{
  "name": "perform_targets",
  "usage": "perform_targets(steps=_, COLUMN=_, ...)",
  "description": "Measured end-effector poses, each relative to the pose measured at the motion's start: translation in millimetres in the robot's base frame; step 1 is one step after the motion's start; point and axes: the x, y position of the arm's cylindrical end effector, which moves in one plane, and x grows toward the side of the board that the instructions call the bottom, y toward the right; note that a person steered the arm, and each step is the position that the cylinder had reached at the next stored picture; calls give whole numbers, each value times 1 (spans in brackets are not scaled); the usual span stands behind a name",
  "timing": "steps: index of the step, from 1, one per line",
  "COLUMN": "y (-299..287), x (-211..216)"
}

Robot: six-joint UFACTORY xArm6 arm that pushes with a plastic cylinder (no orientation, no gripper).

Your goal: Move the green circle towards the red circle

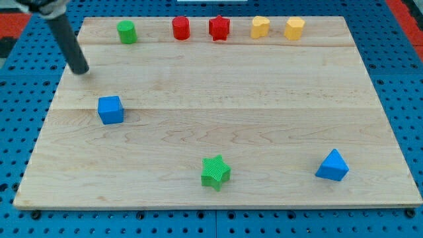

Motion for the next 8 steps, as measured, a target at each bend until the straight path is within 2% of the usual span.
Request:
perform_targets(steps=1, y=20, x=-48)
perform_targets(steps=2, y=88, x=-53)
perform_targets(steps=4, y=56, x=-52)
perform_targets(steps=5, y=22, x=-89)
perform_targets(steps=6, y=58, x=-105)
perform_targets(steps=7, y=55, x=-103)
perform_targets(steps=8, y=58, x=-55)
